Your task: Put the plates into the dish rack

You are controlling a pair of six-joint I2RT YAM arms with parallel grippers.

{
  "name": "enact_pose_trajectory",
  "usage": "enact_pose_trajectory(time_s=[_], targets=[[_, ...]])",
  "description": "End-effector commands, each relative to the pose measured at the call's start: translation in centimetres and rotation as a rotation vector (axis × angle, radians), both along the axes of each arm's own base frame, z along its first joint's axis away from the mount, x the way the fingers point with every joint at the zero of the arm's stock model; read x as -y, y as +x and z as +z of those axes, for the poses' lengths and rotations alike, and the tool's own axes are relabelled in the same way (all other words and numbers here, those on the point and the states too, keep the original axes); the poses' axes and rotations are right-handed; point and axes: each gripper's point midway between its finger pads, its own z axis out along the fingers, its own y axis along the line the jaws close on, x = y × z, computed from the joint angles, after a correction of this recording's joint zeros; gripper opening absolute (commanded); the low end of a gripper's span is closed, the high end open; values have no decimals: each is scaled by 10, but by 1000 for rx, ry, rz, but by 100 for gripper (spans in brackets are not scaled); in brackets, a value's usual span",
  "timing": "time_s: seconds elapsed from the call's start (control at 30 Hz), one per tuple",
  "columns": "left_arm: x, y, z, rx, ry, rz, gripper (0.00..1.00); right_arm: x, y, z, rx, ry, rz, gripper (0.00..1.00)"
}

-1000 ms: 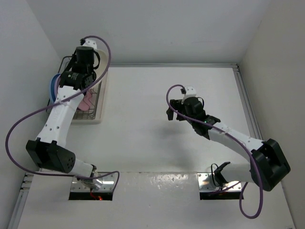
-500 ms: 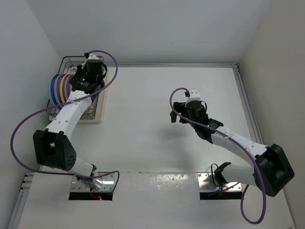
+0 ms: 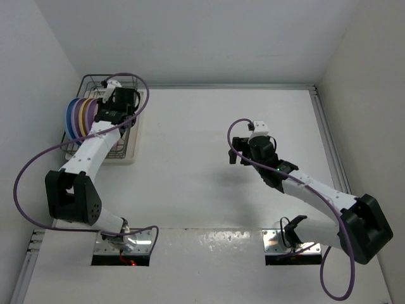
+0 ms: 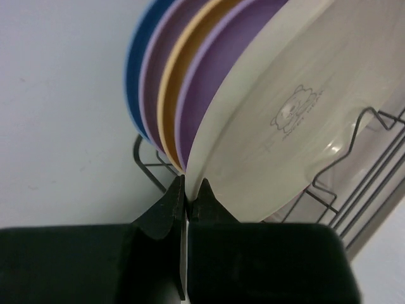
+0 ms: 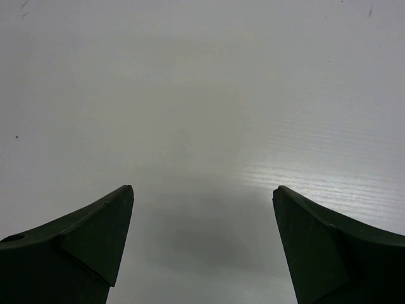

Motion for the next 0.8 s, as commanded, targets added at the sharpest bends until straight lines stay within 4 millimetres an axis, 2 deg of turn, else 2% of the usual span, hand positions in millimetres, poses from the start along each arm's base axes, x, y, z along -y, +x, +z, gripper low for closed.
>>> enact_pose_trajectory(time_s=[0.0,0.1,0.13,0.2,0.23,0.27,0.33,0.4,0.47,0.5,0.53,0.57,0.63,0.67,0.7,0.73,0.77], targets=[[-9,-21,-28,-85,-105,36,0,2,6,16,56,13,-17,91],[-4,-20,-39,-102,-161,8,2,4,6,17,60,6,-25,91],[-4,-21,-43,-121,-160,10,12,5,6,20,68,9,-25,91],[-3,-22,-47,-131,-166,4,23,8,5,17,65,0,-31,92],[-3,-23,-48,-140,-166,5,41,8,4,18,70,3,-35,92],[-4,-23,-49,-141,-179,3,52,10,4,18,68,3,-38,92],[1,-16,-37,-109,-202,-33,74,10,3,18,70,5,-40,92],[10,-11,-25,-117,-234,-104,82,12,3,21,76,5,-47,94],[17,-4,-14,-116,-260,-166,85,13,3,24,80,10,-52,94],[27,2,2,-77,-292,-228,86,16,3,26,82,7,-54,94],[31,3,8,-68,-300,-264,88,19,1,28,83,5,-60,96],[43,4,13,-94,-284,-346,90,19,1,34,94,4,-54,98],[66,0,30,-97,-279,-511,92,26,-6,32,70,-24,-39,99],[80,-5,32,-156,-218,-632,92,29,-9,29,59,-49,-23,99],[95,-11,26,-196,-209,-736,94,32,-18,20,15,-74,-11,99],[107,-25,41,-209,-114,-868,100,36,-24,20,10,-88,0,99],[114,-34,42,-223,-77,-928,100,35,-25,23,18,-79,7,99]])
